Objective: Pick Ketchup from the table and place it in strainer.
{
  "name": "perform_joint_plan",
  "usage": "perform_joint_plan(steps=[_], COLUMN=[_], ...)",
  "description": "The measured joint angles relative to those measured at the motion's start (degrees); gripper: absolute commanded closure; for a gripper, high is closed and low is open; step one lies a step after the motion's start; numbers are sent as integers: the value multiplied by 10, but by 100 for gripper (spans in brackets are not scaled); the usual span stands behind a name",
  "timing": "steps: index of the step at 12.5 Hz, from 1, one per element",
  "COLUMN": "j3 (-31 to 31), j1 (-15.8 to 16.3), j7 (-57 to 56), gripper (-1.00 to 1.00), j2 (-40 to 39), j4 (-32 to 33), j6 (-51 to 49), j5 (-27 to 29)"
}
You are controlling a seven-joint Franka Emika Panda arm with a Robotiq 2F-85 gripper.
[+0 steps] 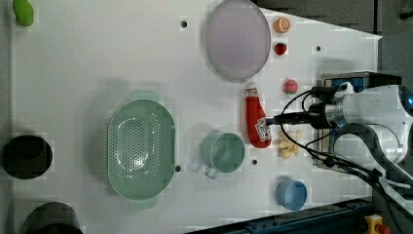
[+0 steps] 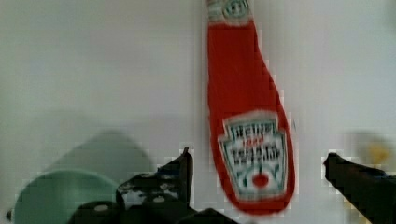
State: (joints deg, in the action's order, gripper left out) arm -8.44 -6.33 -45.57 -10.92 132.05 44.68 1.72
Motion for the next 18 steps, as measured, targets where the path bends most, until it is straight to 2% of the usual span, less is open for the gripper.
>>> perform_joint_plan(steps=[4,10,11,14,18], j3=[0,-1,0,0,1], j1=[-1,-2,0,0,0], j7=[-37,-50,-50,-51,-51], gripper=[-100,-100,-93,-25,-25], j2=[-57,-131,-138,-144,-128], j4=[-1,4,4,7,10], j6=[55,116,119,127,99], j5=[-39,-44,-45,-43,-45])
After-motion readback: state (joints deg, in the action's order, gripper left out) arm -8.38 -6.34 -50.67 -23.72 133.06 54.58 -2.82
